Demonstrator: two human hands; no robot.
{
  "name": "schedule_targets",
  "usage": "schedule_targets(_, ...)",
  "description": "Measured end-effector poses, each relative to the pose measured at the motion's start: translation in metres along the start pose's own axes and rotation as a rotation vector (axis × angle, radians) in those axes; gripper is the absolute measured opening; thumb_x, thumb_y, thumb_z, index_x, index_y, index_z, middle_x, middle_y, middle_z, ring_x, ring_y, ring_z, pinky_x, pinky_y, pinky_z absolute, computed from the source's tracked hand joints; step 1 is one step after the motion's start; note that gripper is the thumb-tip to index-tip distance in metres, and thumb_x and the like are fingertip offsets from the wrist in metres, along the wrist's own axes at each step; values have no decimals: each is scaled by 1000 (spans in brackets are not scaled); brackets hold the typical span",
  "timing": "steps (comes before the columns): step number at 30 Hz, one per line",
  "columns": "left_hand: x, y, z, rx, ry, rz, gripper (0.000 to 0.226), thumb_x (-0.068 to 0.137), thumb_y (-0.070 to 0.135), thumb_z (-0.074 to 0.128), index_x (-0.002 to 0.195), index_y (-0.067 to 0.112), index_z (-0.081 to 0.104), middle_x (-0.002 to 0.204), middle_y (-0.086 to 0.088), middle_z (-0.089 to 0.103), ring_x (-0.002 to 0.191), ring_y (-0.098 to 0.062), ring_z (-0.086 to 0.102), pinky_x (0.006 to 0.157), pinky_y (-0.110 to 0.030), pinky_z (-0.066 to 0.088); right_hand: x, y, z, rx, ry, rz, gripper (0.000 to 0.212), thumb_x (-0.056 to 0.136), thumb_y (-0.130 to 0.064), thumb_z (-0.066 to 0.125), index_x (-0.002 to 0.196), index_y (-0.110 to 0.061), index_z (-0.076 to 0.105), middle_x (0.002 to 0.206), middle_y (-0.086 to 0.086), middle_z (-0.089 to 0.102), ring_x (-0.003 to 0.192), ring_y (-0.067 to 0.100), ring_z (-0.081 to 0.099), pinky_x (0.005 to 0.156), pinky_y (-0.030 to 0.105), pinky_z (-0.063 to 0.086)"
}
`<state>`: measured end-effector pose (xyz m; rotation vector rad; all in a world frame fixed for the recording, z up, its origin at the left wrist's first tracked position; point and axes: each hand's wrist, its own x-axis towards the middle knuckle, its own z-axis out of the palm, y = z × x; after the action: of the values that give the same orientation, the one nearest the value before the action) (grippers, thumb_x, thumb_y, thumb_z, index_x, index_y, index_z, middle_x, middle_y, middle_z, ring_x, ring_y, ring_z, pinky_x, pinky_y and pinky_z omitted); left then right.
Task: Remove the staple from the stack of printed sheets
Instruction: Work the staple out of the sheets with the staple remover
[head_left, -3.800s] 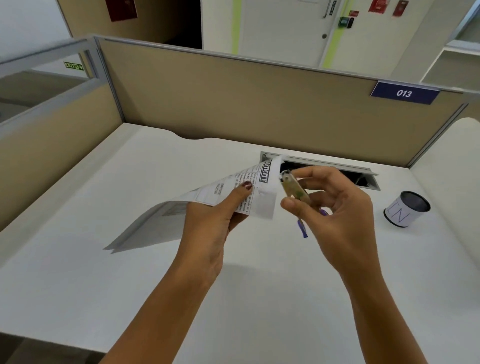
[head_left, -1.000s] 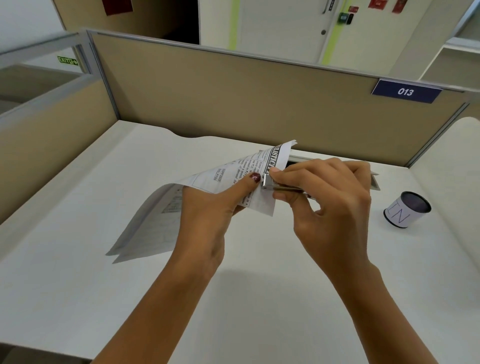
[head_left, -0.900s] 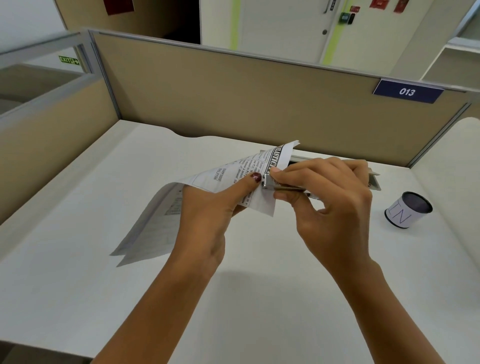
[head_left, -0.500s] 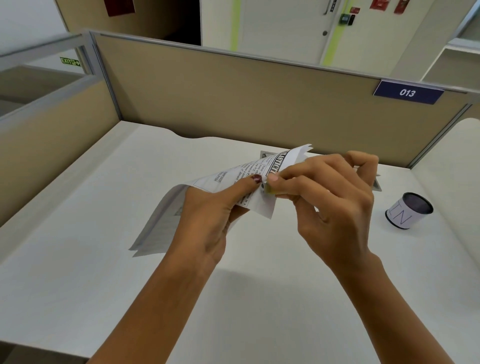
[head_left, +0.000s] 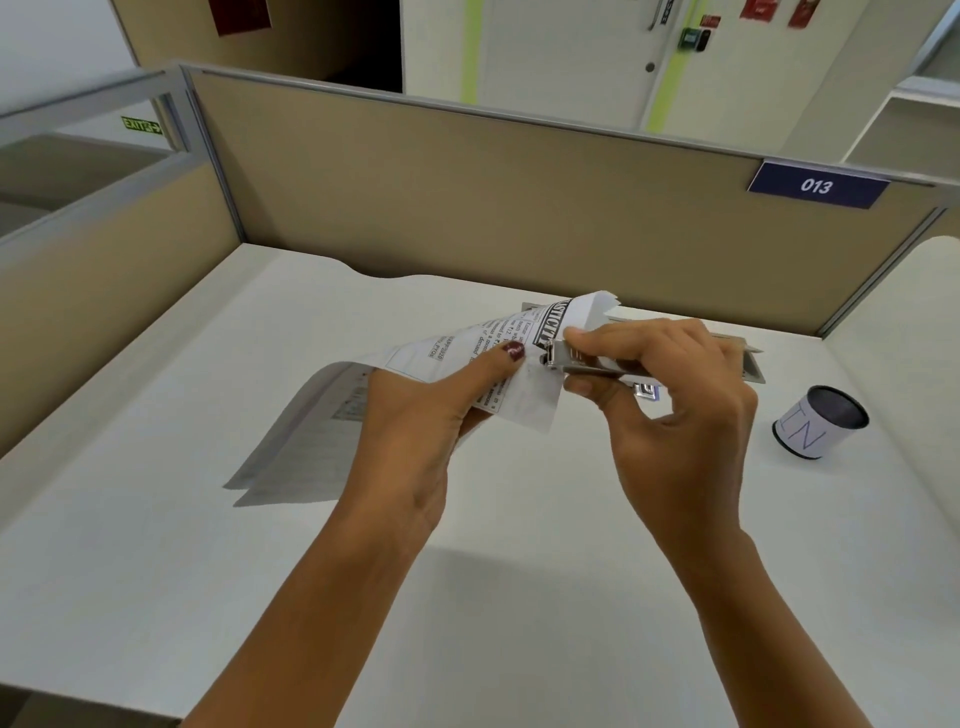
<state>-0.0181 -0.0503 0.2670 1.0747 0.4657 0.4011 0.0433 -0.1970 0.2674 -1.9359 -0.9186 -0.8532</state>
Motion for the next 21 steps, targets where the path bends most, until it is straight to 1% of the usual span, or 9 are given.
schedule_targets(3,1,-1,1,-18,17,-9,61,44,29,82,102,19,64,87,4,77,83,-13,73,72,-28,60,0,-3,-2,-35,-32,15,15,79,-15,77,93,-15,74,93,-5,72,89,17,63,80,36,36)
schedule_targets(7,2,-2,4,-4,27,-10,66,42,33,79,105,22,60,90,2,74,77,-9,73,62,-22,58,1,-4,-4,-87,-43,-7,11,81,-17,76,92,-14,75,95,-3,74,91,19,64,81,29,33)
schedule_targets(10,2,-2,4,-16,-14,-7,69,45,29,79,110,18,59,91,1,74,77,-9,73,60,-20,56,1,-5,-5,-106,-35,-39,9,84,-19,74,91,-14,76,95,-3,74,91,20,64,79,33,35)
schedule_targets(14,2,-3,4,-1,-25,7,80,47,28,79,123,14,55,105,-5,71,84,-12,73,65,-22,57,3,-4,-6,-120,-19,-82,7,86,-18,72,89,-14,77,93,-3,74,89,22,65,77,37,37)
schedule_targets(15,1,-4,4,14,-14,13,79,49,28,79,123,14,54,106,-5,70,86,-14,72,67,-23,58,3,-4,-6,-130,-20,-91,7,87,-18,71,88,-13,77,92,-2,75,88,23,65,76,38,37)
schedule_targets(17,2,-5,4,56,2,28,69,58,25,80,122,15,56,107,-4,70,90,-16,71,71,-25,59,4,-4,-5,-156,-25,-109,11,89,-20,69,88,-13,77,91,-1,75,86,24,65,75,37,36)
schedule_targets(19,2,-6,6,75,12,60,58,62,25,80,116,16,59,100,-1,71,83,-11,72,66,-20,57,4,-5,-4,-185,-33,-122,16,90,-23,65,88,-12,77,90,1,75,85,26,65,75,35,34)
schedule_targets(21,1,-6,7,85,19,75,62,54,33,78,112,21,58,93,5,70,76,-6,71,58,-15,54,4,-7,-2,-228,-39,-132,17,90,-22,64,88,-12,77,90,2,75,85,27,65,74,34,32)
